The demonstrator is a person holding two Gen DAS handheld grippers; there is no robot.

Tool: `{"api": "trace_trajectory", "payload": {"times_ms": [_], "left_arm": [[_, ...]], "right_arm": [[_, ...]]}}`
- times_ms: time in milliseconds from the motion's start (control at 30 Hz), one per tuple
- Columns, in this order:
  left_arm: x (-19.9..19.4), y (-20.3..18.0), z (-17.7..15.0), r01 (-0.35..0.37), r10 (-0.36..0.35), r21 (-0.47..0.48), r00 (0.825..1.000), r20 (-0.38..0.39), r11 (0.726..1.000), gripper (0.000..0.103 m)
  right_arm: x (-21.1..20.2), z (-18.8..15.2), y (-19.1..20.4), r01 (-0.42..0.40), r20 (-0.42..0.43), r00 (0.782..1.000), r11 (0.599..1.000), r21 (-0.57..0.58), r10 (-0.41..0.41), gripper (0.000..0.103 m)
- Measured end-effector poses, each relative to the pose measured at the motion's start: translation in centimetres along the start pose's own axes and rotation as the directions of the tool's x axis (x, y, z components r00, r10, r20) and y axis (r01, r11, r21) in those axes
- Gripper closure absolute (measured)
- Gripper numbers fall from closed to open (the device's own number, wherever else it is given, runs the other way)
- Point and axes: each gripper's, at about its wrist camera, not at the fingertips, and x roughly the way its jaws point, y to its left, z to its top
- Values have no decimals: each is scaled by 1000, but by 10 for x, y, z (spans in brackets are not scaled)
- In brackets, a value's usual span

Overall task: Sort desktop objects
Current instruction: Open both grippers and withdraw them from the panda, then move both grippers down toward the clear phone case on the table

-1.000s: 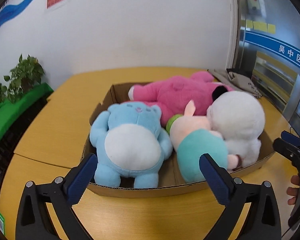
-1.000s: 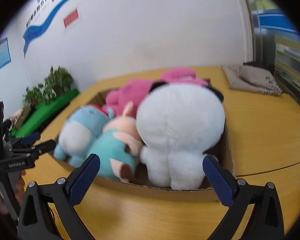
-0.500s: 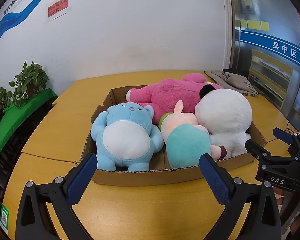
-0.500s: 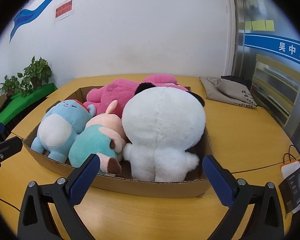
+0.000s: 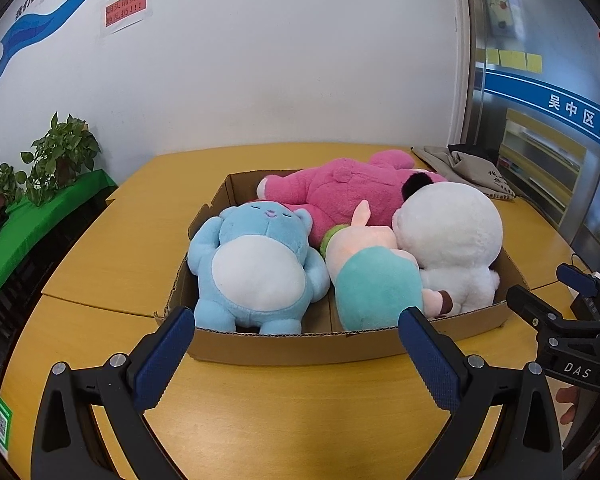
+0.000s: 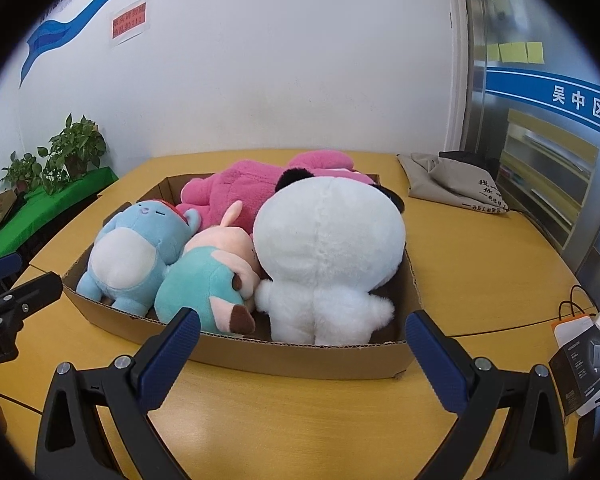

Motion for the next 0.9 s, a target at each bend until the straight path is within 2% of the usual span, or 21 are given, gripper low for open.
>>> {"api": "trace_trajectory", "payload": {"times_ms": [533, 900], "left_arm": [[-1, 1, -5, 17, -17, 8, 1000, -13, 1000, 0], [-7, -1, -15, 76, -75, 17, 996, -43, 997, 0]], "right_arm": [[-3, -1, 8, 4, -12, 1000, 1000, -15, -4, 1], [-9, -11, 8, 6, -26, 1000, 1000, 0, -6, 1]]}}
